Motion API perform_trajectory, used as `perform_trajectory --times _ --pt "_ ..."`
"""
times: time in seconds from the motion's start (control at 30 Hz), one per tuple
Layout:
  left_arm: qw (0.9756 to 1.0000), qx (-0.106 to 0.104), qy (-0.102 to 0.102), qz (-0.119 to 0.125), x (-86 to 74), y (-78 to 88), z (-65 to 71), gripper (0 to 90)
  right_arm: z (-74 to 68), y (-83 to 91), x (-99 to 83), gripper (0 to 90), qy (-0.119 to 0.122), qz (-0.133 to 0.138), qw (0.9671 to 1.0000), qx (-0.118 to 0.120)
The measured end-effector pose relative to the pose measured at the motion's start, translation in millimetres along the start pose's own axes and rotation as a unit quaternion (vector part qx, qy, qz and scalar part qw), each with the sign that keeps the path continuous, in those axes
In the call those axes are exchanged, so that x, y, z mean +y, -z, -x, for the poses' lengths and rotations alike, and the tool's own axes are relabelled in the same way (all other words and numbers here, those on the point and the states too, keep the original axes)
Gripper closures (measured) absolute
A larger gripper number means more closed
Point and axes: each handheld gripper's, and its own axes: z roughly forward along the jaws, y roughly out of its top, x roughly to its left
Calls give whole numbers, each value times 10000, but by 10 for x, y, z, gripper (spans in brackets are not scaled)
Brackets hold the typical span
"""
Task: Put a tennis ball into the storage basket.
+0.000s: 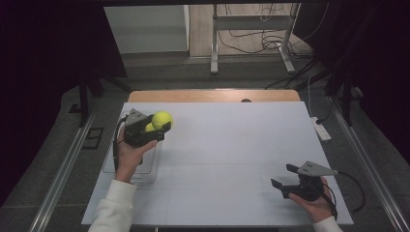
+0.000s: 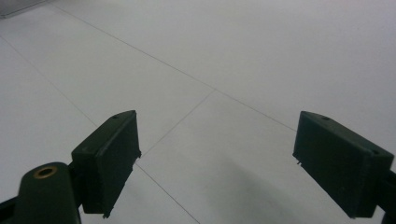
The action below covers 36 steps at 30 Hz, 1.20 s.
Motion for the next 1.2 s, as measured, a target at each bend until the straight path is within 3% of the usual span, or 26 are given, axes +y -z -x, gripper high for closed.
perform_trajectory --times 1.2 --pt "9990 394 227 47 -129 258 -272 276 -10 -10 4 146 24 -32 10000 -20"
